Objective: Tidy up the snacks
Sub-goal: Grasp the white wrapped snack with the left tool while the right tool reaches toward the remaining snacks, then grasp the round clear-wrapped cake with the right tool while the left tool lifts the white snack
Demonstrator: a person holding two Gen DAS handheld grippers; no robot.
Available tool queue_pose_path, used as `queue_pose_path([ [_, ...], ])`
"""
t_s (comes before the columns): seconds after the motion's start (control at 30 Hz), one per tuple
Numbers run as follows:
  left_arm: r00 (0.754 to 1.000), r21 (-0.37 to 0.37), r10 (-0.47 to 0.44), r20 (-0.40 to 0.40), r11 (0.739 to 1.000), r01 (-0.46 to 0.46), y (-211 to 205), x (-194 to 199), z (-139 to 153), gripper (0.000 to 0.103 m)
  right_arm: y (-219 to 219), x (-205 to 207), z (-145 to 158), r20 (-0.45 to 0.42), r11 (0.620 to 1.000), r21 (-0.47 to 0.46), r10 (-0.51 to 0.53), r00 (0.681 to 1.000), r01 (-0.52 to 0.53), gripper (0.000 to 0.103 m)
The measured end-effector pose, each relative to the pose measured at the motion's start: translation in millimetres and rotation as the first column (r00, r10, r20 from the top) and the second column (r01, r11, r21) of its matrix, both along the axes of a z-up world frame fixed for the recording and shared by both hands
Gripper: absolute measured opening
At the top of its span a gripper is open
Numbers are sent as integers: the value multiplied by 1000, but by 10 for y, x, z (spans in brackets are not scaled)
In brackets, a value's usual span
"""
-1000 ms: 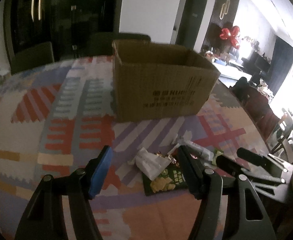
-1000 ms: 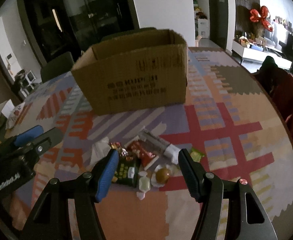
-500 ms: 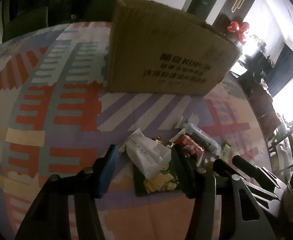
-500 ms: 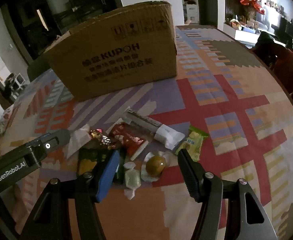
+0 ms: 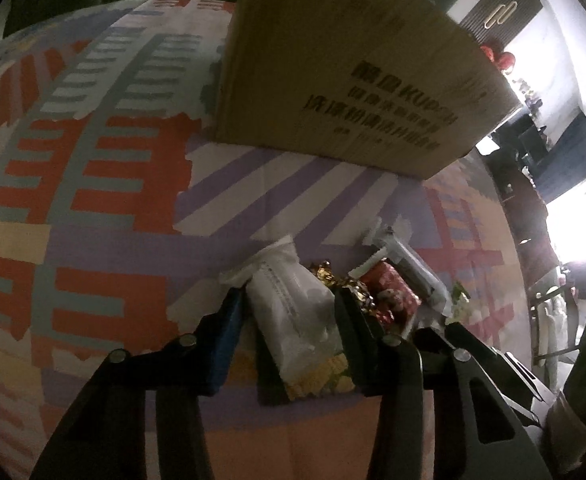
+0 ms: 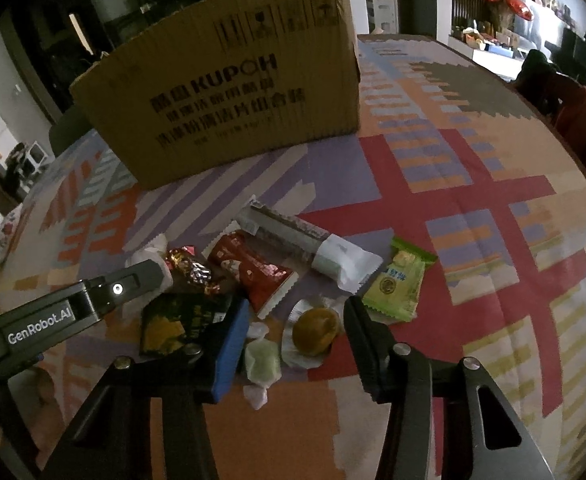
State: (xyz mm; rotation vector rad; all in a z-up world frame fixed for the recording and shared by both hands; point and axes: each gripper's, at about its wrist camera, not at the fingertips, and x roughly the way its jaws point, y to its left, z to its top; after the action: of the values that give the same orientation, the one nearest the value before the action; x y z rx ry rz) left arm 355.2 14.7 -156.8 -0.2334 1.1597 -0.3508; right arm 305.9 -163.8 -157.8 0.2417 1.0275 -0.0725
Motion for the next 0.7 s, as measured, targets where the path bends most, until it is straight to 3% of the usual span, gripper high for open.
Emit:
queue_pose_path([
  [0.07,1000,0,3,-9,1000,-3,6,16,-24,38,0,11,-30,-8,1000,1,2,1000,-2,48],
  [0.27,1000,8,-3,8,1000,3,6,-1,-18,31,-19,16,-57,-10,1000,2,7,1000,-6,43],
  [0.7,997,47,-16,73,999,13,-8,-101,94,29,-41,-41,-75,-7,999,-11,31,1000,-31,34],
])
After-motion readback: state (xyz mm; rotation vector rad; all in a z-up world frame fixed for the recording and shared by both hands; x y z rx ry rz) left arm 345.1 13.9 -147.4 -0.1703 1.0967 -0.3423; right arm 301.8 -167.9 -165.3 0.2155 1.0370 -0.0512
